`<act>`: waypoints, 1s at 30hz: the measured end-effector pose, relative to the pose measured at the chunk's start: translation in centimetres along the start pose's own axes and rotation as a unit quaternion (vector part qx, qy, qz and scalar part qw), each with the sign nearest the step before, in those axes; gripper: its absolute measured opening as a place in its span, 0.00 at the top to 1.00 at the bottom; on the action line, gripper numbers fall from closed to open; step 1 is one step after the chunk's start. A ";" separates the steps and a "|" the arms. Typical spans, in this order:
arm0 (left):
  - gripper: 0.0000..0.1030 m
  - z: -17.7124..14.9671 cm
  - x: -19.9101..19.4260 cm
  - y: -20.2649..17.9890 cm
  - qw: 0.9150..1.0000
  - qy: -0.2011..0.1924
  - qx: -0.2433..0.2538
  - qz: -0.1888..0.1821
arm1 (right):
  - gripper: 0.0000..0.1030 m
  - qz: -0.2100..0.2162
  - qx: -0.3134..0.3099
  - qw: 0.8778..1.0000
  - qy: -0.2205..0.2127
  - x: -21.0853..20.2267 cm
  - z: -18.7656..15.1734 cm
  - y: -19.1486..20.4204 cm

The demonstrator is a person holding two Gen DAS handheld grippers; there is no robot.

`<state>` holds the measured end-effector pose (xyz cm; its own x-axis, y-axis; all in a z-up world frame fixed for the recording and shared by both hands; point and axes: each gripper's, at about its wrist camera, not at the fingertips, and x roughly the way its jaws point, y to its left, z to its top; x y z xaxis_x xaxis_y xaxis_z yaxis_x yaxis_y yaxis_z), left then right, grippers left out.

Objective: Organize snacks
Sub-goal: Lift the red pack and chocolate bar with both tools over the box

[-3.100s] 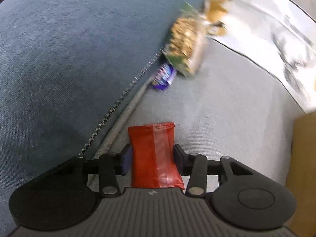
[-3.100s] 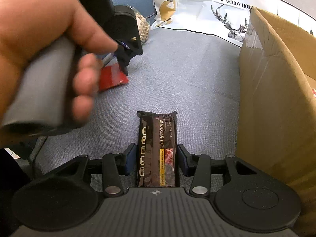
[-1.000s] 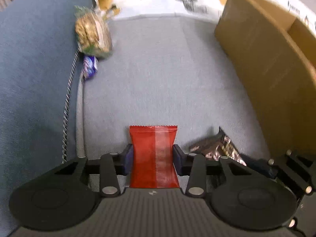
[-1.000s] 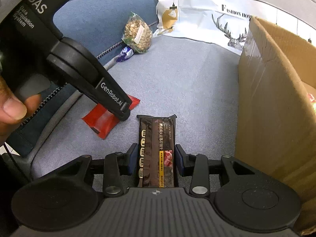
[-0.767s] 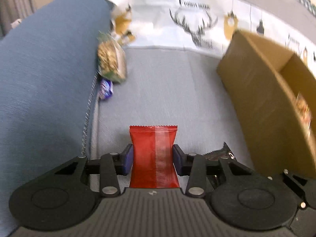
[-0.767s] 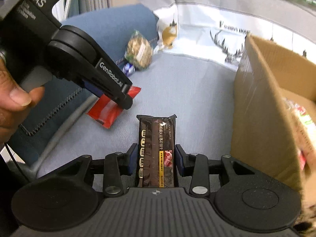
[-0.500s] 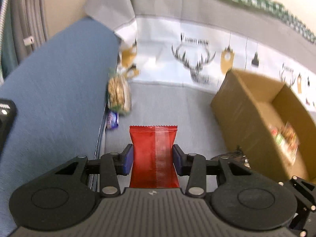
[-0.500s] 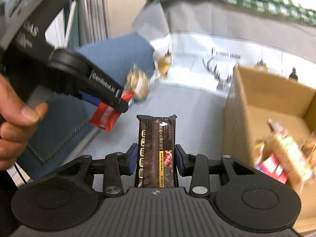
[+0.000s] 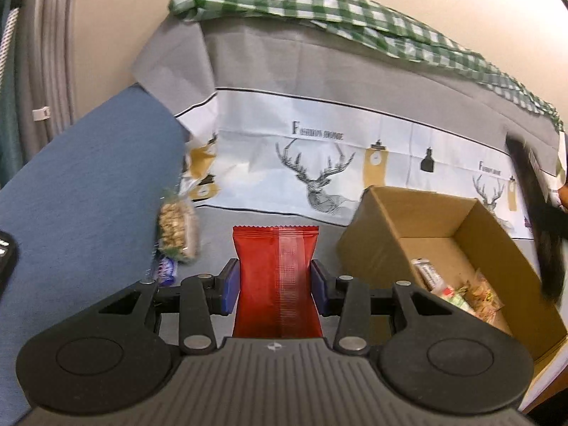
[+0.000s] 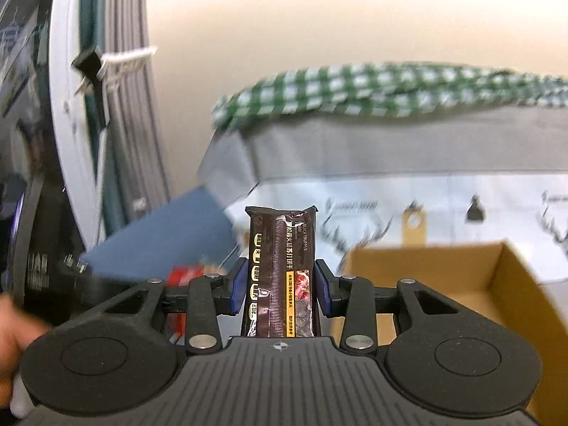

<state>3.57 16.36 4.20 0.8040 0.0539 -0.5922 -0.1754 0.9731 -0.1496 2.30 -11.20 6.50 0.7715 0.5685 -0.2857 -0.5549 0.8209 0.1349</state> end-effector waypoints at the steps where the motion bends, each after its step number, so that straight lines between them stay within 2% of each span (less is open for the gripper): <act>1: 0.56 0.1 0.1 -0.5 1.000 -0.003 0.001 -0.004 | 0.61 -0.008 -0.004 1.000 -0.005 -0.1 0.7 -0.9; 6: 0.56 0.4 0.7 -2.7 1.000 -0.010 0.002 -0.023 | 0.61 -0.058 -0.008 0.998 -0.015 0.7 2.2 -6.2; 9: 0.56 0.7 1.1 -4.0 0.999 -0.019 0.004 -0.032 | 0.61 -0.090 0.025 0.996 -0.008 0.9 0.6 -9.5; 12: 0.56 0.9 1.4 -5.5 0.999 -0.030 0.006 -0.042 | 0.61 -0.108 0.054 0.992 0.026 1.2 -1.0 -12.0; 13: 0.56 1.0 1.5 -6.1 0.998 -0.036 0.007 -0.047 | 0.61 -0.113 0.058 0.992 0.025 1.0 -1.0 -12.6; 16: 0.56 1.3 1.7 -7.8 0.997 -0.055 0.010 -0.060 | 0.61 -0.124 0.047 0.991 0.011 0.4 -1.1 -13.5; 23: 0.56 1.4 2.0 -12.7 0.989 -0.095 0.047 -0.099 | 0.61 -0.140 0.041 0.989 0.020 0.1 -1.8 -15.0; 30: 0.56 1.2 3.6 -16.5 0.983 -0.102 0.089 -0.127 | 0.61 -0.150 0.042 0.987 0.027 0.0 -2.0 -15.8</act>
<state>10.07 0.78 5.49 0.9093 -0.1704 -0.3796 0.1336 0.9836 -0.1214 10.38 -24.30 2.44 0.8783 0.2976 -0.3742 -0.2747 0.9547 0.1144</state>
